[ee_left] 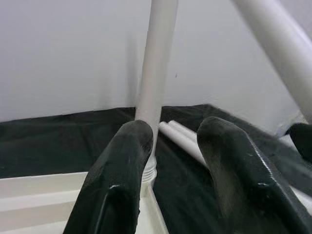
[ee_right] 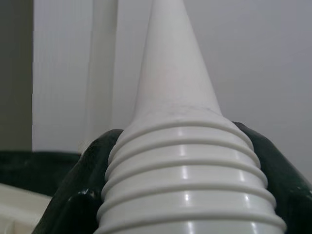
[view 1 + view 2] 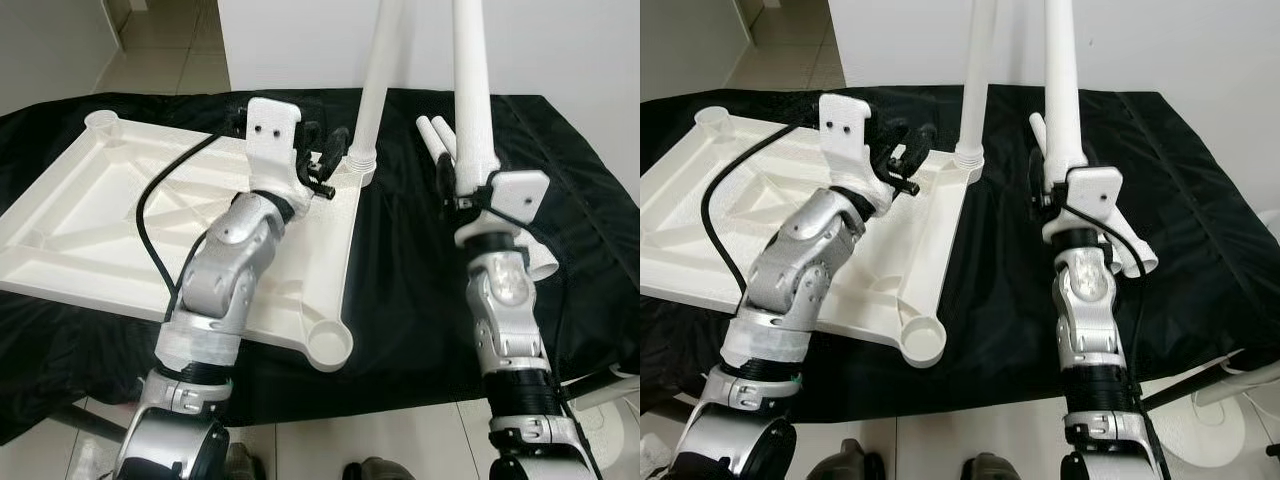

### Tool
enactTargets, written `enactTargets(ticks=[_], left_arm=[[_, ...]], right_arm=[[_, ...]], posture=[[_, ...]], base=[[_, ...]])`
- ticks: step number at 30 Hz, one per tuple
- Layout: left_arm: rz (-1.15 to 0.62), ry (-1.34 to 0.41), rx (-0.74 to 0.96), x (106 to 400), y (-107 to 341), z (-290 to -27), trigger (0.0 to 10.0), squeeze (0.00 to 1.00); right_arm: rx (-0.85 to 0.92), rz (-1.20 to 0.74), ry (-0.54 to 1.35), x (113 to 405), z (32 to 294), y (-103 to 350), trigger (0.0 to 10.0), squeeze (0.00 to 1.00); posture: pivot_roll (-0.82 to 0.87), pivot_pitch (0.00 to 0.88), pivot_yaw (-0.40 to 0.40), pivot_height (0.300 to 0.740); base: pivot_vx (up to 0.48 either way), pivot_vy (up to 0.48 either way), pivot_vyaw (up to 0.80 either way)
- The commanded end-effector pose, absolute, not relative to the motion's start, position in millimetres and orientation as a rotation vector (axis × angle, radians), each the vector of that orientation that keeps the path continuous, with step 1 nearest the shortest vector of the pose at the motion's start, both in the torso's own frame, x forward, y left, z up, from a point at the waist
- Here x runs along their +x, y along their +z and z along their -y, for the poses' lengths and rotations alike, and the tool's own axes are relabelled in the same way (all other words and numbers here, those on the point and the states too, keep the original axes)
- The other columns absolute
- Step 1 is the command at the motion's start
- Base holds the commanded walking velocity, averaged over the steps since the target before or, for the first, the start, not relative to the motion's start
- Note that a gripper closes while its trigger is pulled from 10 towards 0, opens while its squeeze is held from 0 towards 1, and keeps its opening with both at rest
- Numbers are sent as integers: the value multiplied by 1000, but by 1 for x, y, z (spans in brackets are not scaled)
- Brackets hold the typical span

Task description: Building children table

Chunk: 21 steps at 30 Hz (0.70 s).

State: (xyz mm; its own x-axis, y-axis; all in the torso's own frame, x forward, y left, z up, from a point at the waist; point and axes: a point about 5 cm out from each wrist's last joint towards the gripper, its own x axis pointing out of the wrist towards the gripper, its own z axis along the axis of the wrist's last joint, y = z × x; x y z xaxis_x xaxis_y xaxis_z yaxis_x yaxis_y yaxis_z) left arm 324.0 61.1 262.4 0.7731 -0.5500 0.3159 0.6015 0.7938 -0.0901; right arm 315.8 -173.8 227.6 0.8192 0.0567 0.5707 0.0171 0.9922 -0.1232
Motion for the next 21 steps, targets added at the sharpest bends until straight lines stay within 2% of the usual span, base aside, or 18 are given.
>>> enactTargets(ticks=[1, 7, 21], left_arm=[[295, -743, -213, 320, 270, -60, 10000, 0], [271, -789, -207, 322, 273, -63, 10000, 0], [257, -782, -316, 330, 288, -78, 10000, 0]], right_arm=[[-141, 721, 69, 312, 165, 251, 10000, 0], [-164, 853, 168, 304, 146, 279, 10000, 0], [-276, 887, 283, 295, 126, 280, 10000, 0]], posture=[[-105, 17, 33, 740], [-107, 16, 36, 740], [-103, 12, 39, 740]], base=[[0, 0, 0], [0, 0, 0], [0, 0, 0]])
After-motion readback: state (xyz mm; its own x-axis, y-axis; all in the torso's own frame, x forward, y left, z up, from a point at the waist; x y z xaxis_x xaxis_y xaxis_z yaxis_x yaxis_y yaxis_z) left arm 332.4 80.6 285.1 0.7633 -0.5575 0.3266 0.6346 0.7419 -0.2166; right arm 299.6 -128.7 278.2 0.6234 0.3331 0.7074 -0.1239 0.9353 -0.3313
